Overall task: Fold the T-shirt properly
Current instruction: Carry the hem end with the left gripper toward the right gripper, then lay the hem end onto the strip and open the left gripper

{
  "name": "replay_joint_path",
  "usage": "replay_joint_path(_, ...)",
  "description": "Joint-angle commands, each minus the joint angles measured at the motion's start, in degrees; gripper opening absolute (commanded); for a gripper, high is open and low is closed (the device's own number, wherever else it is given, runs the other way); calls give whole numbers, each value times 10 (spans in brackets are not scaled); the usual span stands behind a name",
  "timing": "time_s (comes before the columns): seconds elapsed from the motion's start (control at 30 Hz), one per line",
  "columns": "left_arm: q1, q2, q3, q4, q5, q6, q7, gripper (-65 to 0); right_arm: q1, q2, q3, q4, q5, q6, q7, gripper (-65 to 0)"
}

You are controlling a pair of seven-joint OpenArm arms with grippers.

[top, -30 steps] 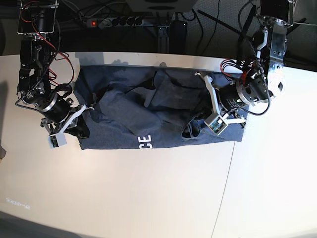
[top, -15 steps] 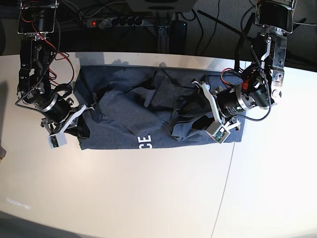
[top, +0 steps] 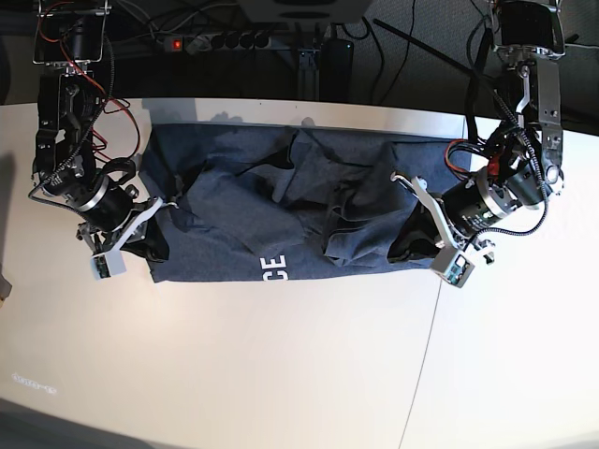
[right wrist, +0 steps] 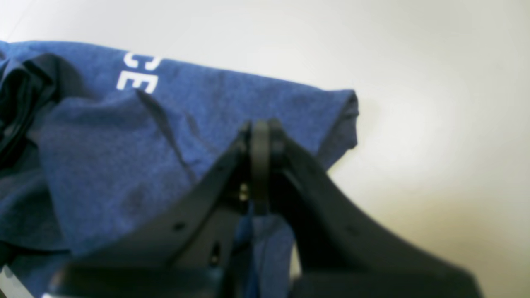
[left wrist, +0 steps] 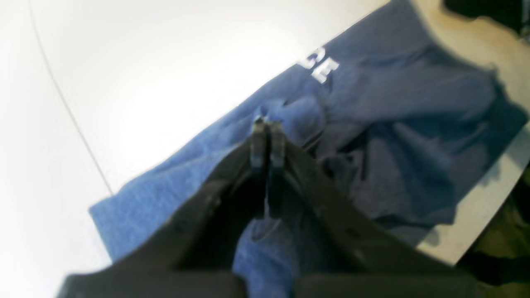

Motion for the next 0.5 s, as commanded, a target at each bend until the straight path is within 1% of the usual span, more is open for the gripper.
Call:
replay_joint_path(0.0,-2,-4,-2,3,-2,2,-20,-650,8,8,4,9,7,43,15,-650)
replay_joint_path(0.07,5,-3,-2,-8,12,-1,-26,-650,8,8,4,9,6,43,15,-650)
replay_joint_path(0.13,8,-3,-2,-23,47,-2,-35,-650,8,8,4,9,6,43,15,-650)
replay_joint_path(0.2,7,-4,-2,-49,78,-2,-62,-650,8,8,4,9,6,43,15,-650)
replay_joint_path(0.3,7,-3,-2,-84,80,-2,-87,-650,8,8,4,9,7,43,15,-650)
replay_joint_path(0.47,8,-3,-2,-90,74,-2,-84,-650,8,8,4,9,7,43,15,-650)
